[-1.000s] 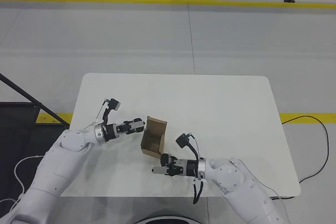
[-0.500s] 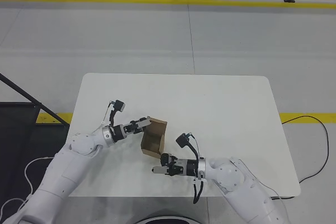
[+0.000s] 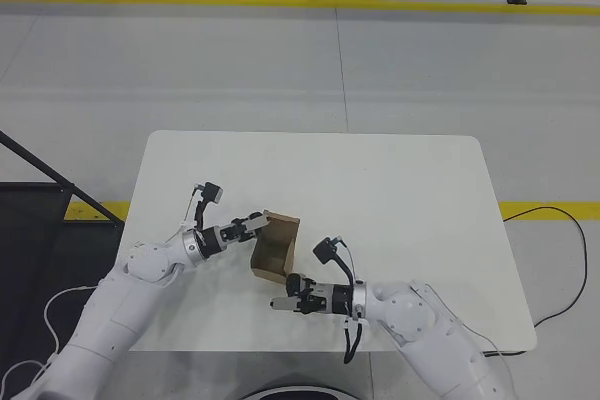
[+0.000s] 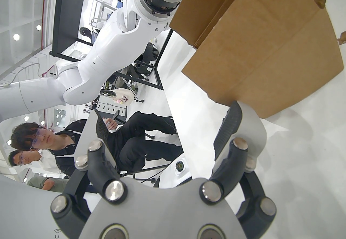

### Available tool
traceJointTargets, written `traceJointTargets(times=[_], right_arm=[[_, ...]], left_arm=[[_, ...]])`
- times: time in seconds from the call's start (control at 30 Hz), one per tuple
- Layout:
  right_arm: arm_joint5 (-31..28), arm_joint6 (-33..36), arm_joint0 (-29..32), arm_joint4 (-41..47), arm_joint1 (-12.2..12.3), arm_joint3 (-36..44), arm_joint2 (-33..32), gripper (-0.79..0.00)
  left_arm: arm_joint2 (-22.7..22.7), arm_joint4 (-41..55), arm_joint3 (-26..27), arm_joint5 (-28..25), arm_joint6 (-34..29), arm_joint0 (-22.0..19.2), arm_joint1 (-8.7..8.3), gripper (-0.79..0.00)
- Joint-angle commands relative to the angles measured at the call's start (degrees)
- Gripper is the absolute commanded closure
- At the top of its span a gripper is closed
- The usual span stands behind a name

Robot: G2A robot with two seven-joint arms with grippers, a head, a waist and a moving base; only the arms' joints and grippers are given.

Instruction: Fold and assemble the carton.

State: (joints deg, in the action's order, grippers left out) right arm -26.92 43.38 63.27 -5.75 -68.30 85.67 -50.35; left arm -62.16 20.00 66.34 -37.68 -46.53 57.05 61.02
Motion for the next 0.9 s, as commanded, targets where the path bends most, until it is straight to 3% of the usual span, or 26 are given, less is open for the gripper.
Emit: traceJointTargets(times=[0.0, 0.87], right_arm=[[0.07, 0.04, -0.07, 0.07, -0.02, -0.02, 0.02, -0.785], [0.35, 0.07, -0.74, 0.17, -0.23, -0.32, 0.15, -0.785]], left_arm=[[-0.14, -0.02, 0.25, 0.04, -0.04, 0.21, 0.01, -0.785], [-1.47, 0.36, 1.22, 0.25, -1.1, 1.59, 0.3, -0.785]])
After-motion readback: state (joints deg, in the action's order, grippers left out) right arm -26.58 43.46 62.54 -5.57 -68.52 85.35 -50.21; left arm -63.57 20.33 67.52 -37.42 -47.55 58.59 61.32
